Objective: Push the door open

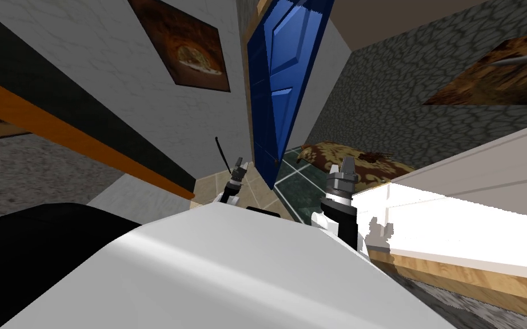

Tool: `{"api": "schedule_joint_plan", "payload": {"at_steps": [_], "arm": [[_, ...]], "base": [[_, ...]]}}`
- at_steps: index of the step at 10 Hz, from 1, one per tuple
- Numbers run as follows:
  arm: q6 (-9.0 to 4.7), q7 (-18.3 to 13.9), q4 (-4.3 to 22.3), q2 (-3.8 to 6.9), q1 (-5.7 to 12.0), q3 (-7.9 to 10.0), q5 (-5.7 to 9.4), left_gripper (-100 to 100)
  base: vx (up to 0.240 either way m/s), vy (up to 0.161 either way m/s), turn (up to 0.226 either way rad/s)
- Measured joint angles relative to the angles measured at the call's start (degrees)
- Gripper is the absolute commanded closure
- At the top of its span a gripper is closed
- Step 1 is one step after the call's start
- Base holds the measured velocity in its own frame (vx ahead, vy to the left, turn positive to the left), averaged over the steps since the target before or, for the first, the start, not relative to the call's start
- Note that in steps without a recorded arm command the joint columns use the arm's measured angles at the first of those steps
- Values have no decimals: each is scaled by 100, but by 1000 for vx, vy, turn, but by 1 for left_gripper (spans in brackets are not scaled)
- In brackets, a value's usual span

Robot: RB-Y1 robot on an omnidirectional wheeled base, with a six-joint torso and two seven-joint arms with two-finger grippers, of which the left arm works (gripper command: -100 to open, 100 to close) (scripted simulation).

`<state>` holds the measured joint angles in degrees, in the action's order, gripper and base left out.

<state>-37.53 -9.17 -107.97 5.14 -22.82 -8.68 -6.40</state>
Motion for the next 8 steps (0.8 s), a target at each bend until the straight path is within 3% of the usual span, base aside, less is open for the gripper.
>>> {"api": "schedule_joint_plan", "payload": {"at_steps": [3, 8], "arm": [[-20, 52, 395, -27, 106, -173, -48, -100], [-143, 53, 1110, 52, 233, -375, -63, -100]], "base": [[99, 31, -108], [90, 41, -104]]}}
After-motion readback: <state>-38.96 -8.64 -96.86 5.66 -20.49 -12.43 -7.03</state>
